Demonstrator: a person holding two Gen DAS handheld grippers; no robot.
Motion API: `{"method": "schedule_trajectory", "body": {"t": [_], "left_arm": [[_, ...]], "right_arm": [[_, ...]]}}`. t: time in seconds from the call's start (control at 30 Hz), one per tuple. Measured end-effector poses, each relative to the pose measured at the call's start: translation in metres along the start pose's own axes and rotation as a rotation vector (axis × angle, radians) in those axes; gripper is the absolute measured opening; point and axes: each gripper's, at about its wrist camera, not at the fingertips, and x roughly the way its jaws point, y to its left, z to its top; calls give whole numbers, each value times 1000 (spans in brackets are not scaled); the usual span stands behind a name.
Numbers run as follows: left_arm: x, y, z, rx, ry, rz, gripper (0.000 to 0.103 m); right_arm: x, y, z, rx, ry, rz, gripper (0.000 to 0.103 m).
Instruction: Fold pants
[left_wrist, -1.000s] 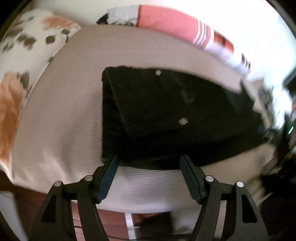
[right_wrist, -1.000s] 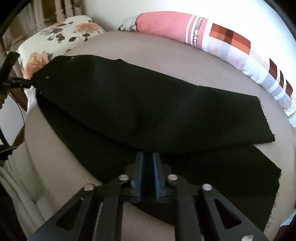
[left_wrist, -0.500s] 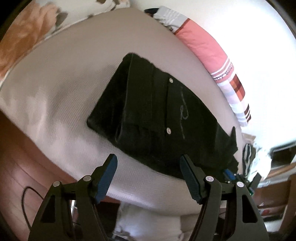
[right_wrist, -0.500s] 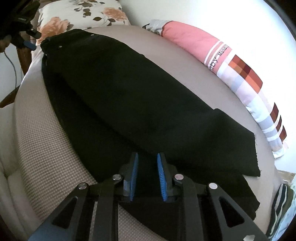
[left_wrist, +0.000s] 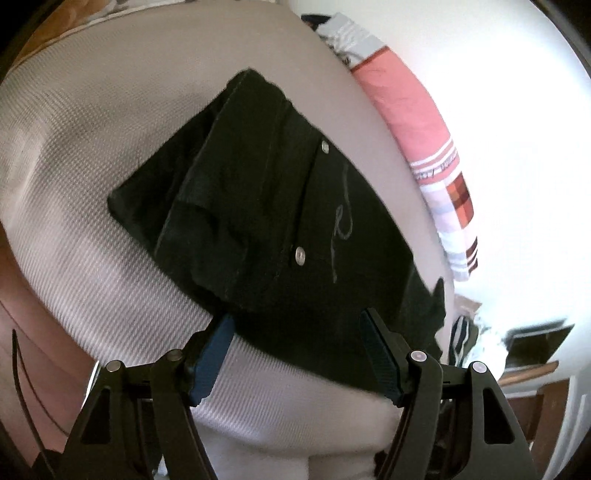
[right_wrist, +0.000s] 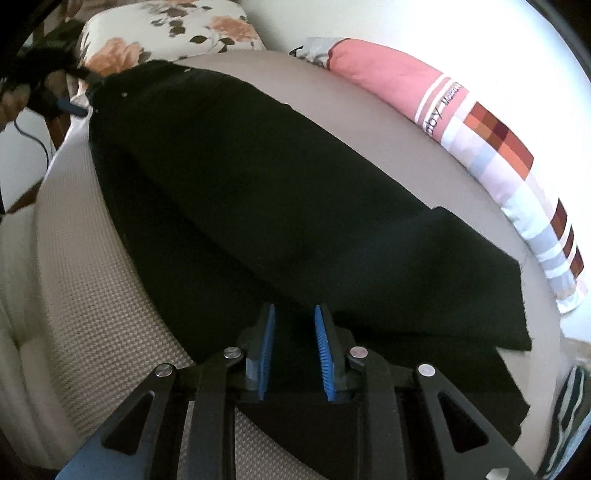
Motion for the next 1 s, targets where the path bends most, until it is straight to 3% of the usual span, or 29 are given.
{"method": "schedule_trajectory", "body": {"t": [0.23, 0.5, 0.67, 0.83, 0.9, 1.0], "left_arm": [[7, 12, 11, -50, -26, -26, 67], [14, 21, 22, -76, -44, -35, 47], [10, 28, 26, -95, -38, -45, 39], [8, 29, 31, -113, -46, -58, 39], [7, 27, 33, -88, -66, -30, 23], [4, 18, 34, -27, -92, 10, 18]], "right_arm": [[13, 18, 0, -123, -15, -83, 21], [22, 24, 0, -223, -33, -182, 26], [22, 23, -3, -243, -27, -170, 29], [21, 26, -9, -287, -25, -172, 29], [24, 29, -7, -289, -53, -189, 30], [32, 28, 1, -262, -81, -228, 28]]}}
